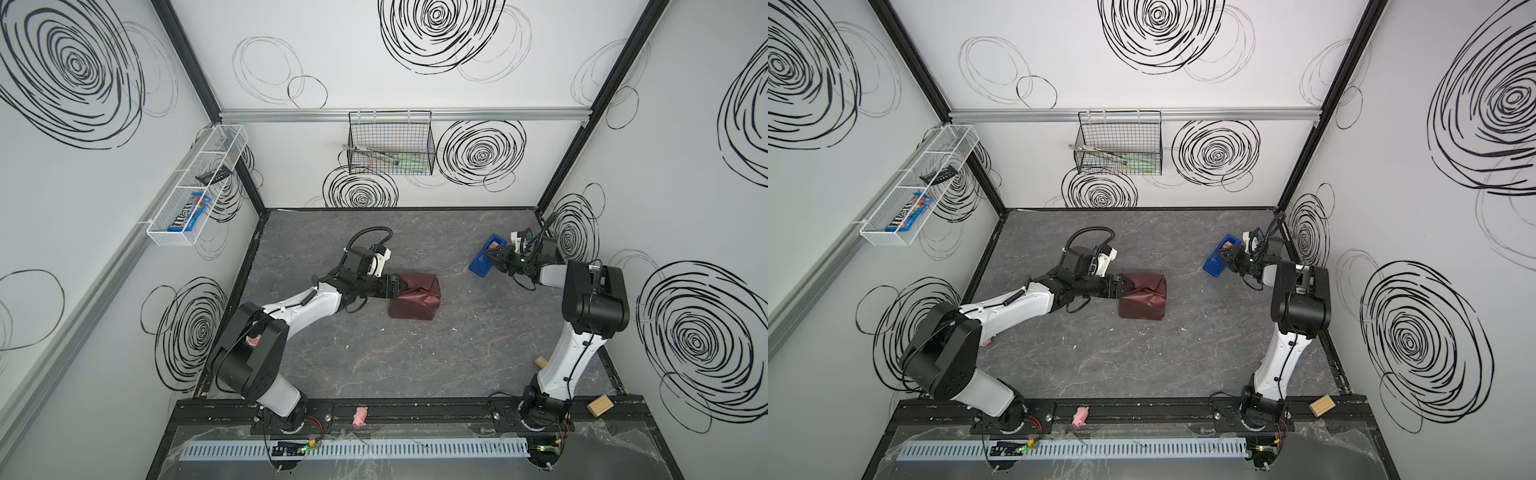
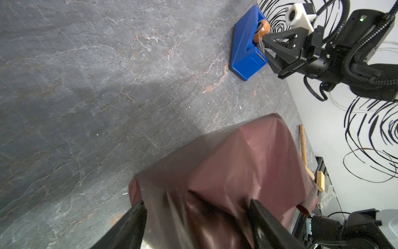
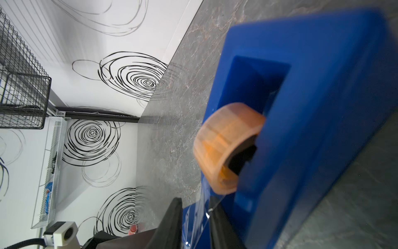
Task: Wrap a gift box in wrapping paper
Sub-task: Tear off the tape with the cutter.
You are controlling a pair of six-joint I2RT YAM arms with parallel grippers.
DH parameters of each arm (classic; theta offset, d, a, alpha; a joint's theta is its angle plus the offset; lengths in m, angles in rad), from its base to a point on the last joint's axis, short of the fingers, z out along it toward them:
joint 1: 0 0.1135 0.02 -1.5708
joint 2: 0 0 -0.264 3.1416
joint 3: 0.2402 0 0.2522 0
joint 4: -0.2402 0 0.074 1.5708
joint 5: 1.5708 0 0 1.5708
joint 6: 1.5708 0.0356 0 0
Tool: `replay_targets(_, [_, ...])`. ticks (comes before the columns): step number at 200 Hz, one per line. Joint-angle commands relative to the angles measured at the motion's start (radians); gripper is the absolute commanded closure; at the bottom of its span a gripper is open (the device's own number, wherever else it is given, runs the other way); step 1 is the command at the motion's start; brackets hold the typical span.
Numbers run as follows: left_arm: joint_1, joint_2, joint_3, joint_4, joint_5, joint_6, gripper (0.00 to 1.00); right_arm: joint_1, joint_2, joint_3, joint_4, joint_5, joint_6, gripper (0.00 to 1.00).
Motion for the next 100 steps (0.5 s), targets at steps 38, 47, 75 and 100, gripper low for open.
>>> replay_targets(38, [-0.003, 0.028, -0.033, -0.168, -0.091, 0.039, 0.23, -0.017, 0.035, -0.030, 0.119, -0.038, 0.065, 0.80])
replay_targets(47, [-0.002, 0.027, -0.034, -0.170, -0.091, 0.039, 0.23, -0.016, 0.039, -0.035, 0.136, -0.041, 0.076, 0.81])
replay_targets(75, [-0.004, 0.028, -0.035, -0.171, -0.091, 0.039, 0.23, -0.017, 0.051, -0.033, 0.172, -0.050, 0.103, 0.82])
replay_targets(100, [-0.006, 0.027, -0.035, -0.172, -0.093, 0.039, 0.22, -0.016, 0.055, -0.039, 0.201, -0.053, 0.121, 0.87])
